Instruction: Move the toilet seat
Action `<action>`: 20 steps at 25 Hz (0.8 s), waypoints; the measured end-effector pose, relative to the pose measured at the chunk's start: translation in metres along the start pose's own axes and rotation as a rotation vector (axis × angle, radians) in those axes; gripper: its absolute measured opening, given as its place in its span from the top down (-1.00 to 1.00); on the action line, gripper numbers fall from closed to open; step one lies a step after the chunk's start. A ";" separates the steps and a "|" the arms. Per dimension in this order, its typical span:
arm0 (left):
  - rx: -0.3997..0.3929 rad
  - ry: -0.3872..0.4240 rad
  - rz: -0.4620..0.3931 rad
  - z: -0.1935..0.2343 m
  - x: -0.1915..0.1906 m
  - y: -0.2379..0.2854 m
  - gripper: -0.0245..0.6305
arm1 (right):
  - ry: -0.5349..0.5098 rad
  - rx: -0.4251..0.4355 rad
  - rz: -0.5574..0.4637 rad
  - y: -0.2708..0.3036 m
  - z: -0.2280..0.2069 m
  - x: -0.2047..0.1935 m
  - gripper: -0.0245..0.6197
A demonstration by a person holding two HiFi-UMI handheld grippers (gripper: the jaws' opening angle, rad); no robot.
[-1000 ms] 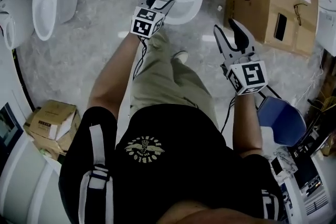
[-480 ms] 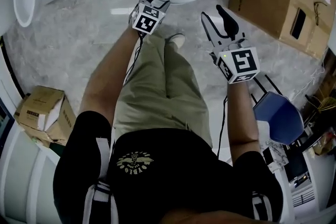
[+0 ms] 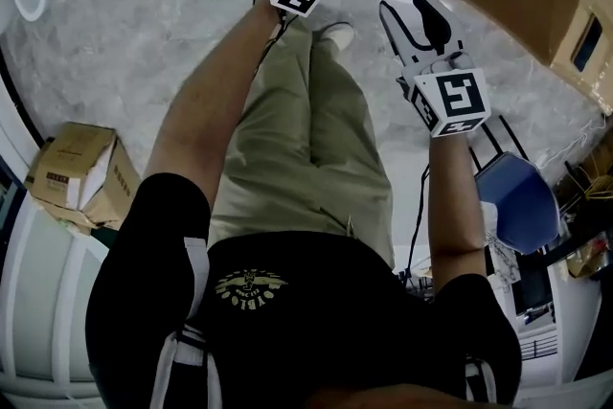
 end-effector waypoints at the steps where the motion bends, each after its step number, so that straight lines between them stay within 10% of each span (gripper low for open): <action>1: 0.006 -0.012 -0.002 0.002 -0.001 0.001 0.45 | 0.004 0.003 0.007 0.001 0.003 -0.004 0.36; 7: -0.017 0.026 -0.047 0.008 -0.006 -0.004 0.54 | -0.008 0.000 0.023 0.005 -0.002 -0.012 0.36; 14: 0.069 -0.188 -0.105 0.032 -0.036 -0.034 0.54 | -0.050 -0.028 0.066 0.021 -0.024 -0.037 0.36; 20: 0.106 -0.166 -0.062 0.036 -0.065 -0.036 0.54 | -0.038 -0.050 0.103 0.041 -0.036 -0.077 0.36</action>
Point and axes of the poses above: the fingertips, and each gripper's own axes: y forward along the fingers, z to its left, x out of its top, the point moved 8 cm from there along -y, backward along the fingers, and after that the axes turned 15 degrees about -y, right-handed, at the moved point
